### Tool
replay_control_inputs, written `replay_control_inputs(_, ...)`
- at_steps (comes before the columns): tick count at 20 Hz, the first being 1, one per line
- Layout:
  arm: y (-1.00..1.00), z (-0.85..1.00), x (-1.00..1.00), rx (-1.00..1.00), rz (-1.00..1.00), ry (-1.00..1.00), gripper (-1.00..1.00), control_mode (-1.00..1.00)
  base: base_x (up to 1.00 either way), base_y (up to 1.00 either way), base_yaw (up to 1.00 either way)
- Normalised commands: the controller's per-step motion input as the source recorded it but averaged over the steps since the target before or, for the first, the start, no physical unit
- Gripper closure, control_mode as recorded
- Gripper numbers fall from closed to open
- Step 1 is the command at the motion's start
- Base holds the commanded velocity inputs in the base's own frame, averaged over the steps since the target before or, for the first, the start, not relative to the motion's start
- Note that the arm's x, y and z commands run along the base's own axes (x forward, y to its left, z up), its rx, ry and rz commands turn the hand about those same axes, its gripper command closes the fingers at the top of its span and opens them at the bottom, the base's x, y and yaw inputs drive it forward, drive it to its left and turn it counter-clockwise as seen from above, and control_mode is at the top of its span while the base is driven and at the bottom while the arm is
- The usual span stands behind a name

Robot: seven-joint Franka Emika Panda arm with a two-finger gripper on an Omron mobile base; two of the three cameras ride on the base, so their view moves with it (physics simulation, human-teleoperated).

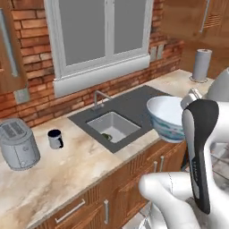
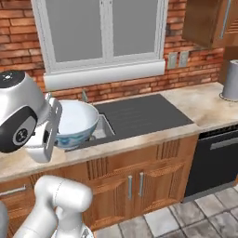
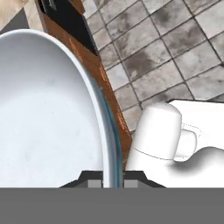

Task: Clear the mugs and bowl far away from the sink.

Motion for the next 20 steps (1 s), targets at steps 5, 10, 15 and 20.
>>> replay_control_inputs(5, 0.0, 0.0, 0.0, 0.0, 0.0, 0.0, 1.0, 1.0, 0.0, 0.0, -1.0)
replay_control_inputs(10, 0.0, 0.0, 0.0, 0.0, 0.0, 0.0, 1.0, 1.0, 0.0, 0.0, -1.0)
replay_control_inputs(15, 0.0, 0.0, 0.0, 0.0, 0.0, 0.0, 1.0, 1.0, 0.0, 0.0, -1.0)
replay_control_inputs(20, 0.0, 0.0, 0.0, 0.0, 0.0, 0.0, 1.0, 1.0, 0.0, 0.0, -1.0)
